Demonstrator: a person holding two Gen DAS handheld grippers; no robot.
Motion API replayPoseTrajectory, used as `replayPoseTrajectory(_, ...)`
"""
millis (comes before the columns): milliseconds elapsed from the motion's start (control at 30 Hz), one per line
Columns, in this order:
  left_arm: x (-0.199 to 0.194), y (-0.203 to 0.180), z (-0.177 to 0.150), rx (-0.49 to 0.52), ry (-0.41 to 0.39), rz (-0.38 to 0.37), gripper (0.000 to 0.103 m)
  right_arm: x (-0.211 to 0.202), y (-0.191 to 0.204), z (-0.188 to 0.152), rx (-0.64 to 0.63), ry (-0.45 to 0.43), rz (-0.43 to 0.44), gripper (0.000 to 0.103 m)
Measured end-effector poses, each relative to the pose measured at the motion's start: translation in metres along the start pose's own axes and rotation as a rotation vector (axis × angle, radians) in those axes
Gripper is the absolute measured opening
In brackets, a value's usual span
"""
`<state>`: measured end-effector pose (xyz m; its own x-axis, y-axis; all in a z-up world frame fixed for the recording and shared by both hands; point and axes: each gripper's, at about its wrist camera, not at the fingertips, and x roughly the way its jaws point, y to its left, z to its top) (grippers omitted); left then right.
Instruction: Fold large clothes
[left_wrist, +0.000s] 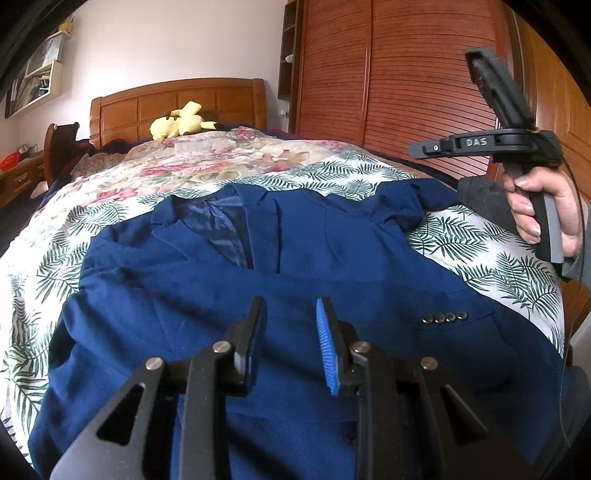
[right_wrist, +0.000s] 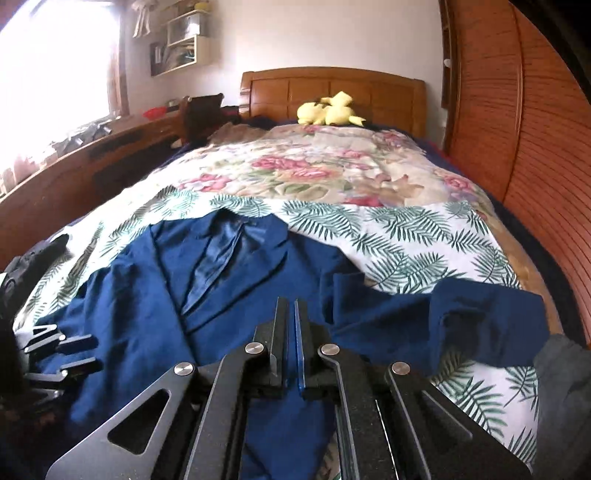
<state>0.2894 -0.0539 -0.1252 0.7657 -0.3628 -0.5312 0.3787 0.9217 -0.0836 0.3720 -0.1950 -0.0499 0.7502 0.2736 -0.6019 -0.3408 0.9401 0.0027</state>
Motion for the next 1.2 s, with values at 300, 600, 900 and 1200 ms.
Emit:
replayPoseTrajectory(300,0.001,0.000,0.000,0.004,0.007,-0.002,0.025,0.027,-0.091,-0.011,0.283,0.092,-0.223,0.076)
replayPoseTrajectory(600,0.002,0.000,-0.001,0.003,0.018,-0.006,0.025,0.086,-0.173,-0.041,0.626,0.204,-0.225,0.067)
replayPoseTrajectory(900,0.004,0.000,-0.002,0.007,0.027,-0.007,0.025,0.067,-0.105,0.013,0.248,0.065,-0.228,0.001)
replayPoseTrajectory(1200,0.004,-0.001,-0.002,0.010,0.027,-0.004,0.025,0.031,0.030,-0.010,-0.007,0.131,0.018,0.015)
